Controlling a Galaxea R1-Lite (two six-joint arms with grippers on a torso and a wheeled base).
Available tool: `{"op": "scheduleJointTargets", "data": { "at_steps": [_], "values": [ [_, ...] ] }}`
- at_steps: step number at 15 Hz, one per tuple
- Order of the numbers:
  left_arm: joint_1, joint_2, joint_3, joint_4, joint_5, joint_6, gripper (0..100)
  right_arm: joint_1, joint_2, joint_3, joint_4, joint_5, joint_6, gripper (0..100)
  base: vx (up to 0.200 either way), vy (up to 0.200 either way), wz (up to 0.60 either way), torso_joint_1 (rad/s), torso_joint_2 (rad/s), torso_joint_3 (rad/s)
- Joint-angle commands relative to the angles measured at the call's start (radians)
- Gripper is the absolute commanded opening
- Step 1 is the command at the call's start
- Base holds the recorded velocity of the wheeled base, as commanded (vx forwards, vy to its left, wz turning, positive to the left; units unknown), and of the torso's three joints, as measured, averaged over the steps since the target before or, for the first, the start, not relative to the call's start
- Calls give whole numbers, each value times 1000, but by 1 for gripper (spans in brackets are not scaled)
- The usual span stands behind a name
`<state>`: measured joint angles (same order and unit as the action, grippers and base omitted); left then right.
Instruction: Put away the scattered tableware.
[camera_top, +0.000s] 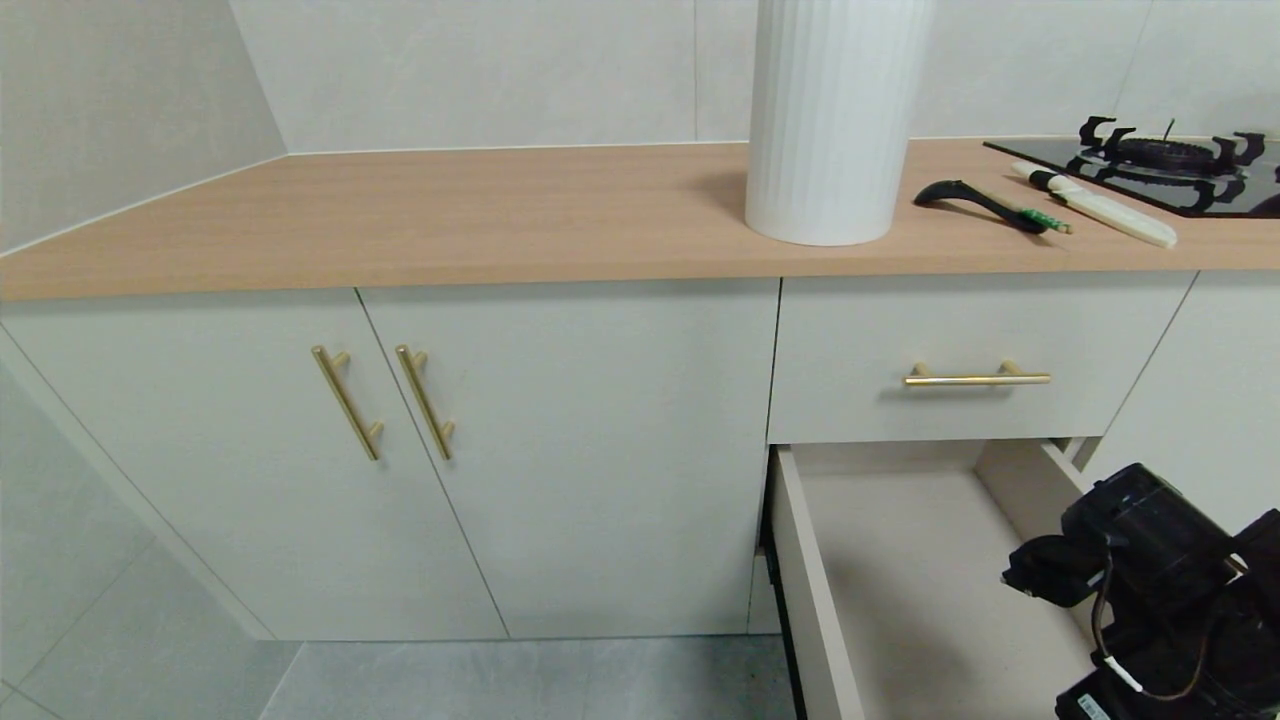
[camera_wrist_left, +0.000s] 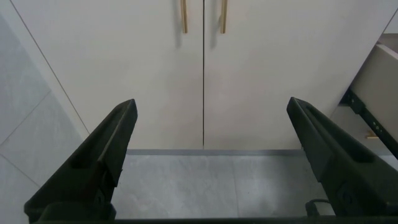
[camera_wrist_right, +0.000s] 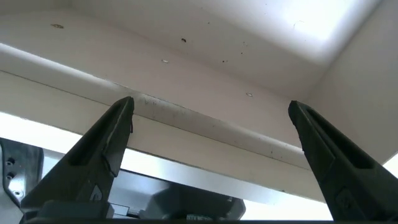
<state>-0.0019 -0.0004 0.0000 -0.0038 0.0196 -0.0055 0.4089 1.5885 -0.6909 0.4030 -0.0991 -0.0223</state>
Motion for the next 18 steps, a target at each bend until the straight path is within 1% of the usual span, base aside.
{"op": "scheduleJointTargets", "data": {
  "at_steps": [1, 5, 7, 9, 10, 15, 18],
  "values": [
    [0, 0, 0, 1, 0, -1, 100, 1, -4, -10, -6, -4, 4, 100, 0, 0, 0, 0, 0, 0],
    [0, 0, 0, -1, 0, -1, 100, -22, -82, -49, -23, 4, 30, 100, 0, 0, 0, 0, 0, 0],
    [0, 0, 0, 1, 0, -1, 100, -42, -119, -38, -125, 1, 45, 100, 0, 0, 0, 0, 0, 0],
    [0, 0, 0, 1, 0, -1, 100, -47, -142, -39, -165, -1, 84, 100, 0, 0, 0, 0, 0, 0],
    [0, 0, 0, -1, 0, -1, 100, -50, -162, -36, -210, -1, 90, 100, 0, 0, 0, 0, 0, 0],
    [0, 0, 0, 1, 0, -1, 100, -53, -208, -33, -257, -2, 90, 100, 0, 0, 0, 0, 0, 0],
    [0, 0, 0, 1, 0, -1, 100, -55, -225, -33, -263, -2, 91, 100, 0, 0, 0, 0, 0, 0]
  ]
}}
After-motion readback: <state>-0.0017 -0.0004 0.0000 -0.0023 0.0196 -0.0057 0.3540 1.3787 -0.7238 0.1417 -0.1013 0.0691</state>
